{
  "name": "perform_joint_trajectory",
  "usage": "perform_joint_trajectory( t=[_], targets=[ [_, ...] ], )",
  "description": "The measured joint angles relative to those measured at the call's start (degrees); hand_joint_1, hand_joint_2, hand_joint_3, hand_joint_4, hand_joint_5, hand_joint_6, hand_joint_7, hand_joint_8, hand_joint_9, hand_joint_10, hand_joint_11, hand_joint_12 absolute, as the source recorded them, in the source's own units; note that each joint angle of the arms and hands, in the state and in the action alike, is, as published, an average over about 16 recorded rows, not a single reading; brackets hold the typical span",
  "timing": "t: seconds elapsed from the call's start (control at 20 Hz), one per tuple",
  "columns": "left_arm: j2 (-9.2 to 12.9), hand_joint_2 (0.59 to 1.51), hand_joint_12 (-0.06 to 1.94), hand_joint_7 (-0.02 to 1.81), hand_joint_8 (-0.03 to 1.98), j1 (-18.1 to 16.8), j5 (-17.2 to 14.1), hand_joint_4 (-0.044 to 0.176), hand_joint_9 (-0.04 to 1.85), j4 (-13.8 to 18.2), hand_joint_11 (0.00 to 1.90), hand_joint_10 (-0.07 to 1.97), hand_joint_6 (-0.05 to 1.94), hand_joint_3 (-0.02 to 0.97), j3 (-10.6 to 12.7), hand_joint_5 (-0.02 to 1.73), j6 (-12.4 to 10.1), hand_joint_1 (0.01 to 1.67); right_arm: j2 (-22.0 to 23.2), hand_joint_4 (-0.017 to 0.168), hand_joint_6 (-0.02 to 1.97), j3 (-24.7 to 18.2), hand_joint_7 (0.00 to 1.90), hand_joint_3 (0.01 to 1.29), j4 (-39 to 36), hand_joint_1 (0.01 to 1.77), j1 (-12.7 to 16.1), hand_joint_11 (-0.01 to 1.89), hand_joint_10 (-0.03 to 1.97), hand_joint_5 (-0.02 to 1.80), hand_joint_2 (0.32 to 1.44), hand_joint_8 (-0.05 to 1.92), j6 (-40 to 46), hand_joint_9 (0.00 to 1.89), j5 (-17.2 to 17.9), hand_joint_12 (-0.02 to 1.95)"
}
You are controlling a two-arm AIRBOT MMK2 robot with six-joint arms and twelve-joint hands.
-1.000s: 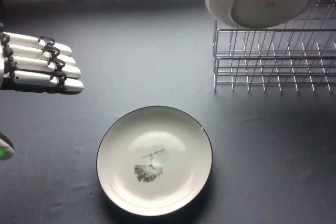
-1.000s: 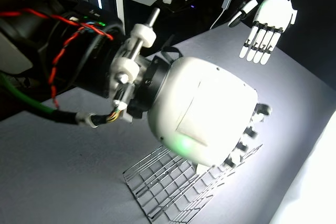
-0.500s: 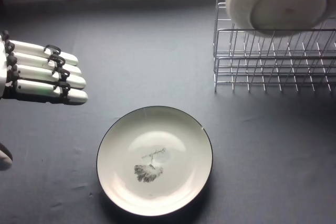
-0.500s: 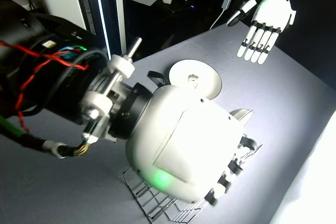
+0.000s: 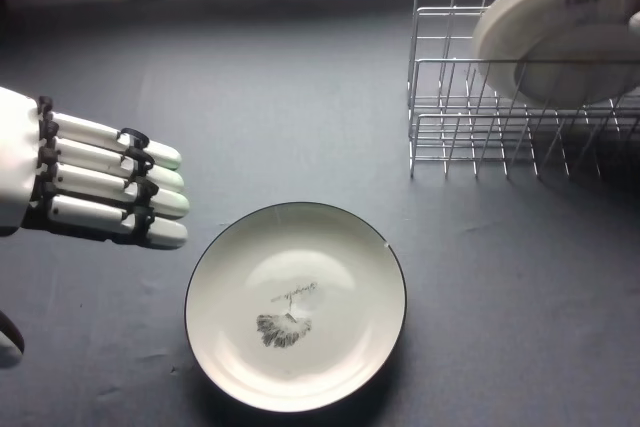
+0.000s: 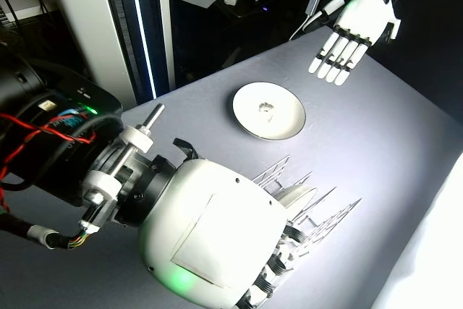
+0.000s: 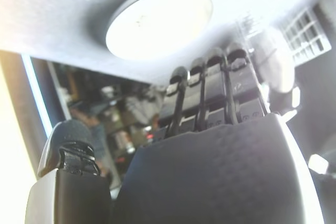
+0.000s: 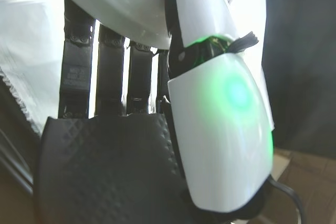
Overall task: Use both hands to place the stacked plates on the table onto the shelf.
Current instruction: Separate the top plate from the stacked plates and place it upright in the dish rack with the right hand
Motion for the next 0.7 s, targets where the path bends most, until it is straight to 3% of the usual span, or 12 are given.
perform_joint_trajectory(
  t=[0.2, 0.35, 0.7],
  targets=[
    [-0.9, 1.120, -0.01, 0.02, 0.00, 0.4, -1.1, 0.003, 0.02, 1.3, 0.01, 0.01, 0.01, 0.012, -0.6, 0.02, 1.2, 0.01, 0.3, -0.008, 1.16, -0.2, 0.91, 0.01, -2.1, 1.35, -1.8, 0.76, 1.18, 0.82, 1.06, 0.95, 0.0, 0.90, 1.5, 1.20],
    [-1.7, 1.121, -0.01, 0.02, 0.00, 0.8, -1.3, 0.002, 0.02, 2.2, 0.01, 0.01, 0.01, 0.012, -1.0, 0.02, 1.9, 0.01, 0.5, -0.008, 1.12, -0.5, 0.89, 0.01, -3.6, 1.33, -2.6, 0.72, 1.02, 0.79, 1.08, 0.93, 0.0, 0.88, 2.5, 1.19],
    [-3.9, 1.125, -0.01, 0.02, 0.00, 2.1, -0.3, 0.002, 0.02, 4.4, 0.01, 0.01, 0.01, 0.012, -1.6, 0.02, 2.9, 0.01, 0.7, -0.006, 0.64, -2.2, 0.83, 0.01, -6.5, 1.28, -1.4, 0.53, 0.51, 0.74, 1.11, 0.52, 0.0, 0.82, 4.2, 1.15]
  ],
)
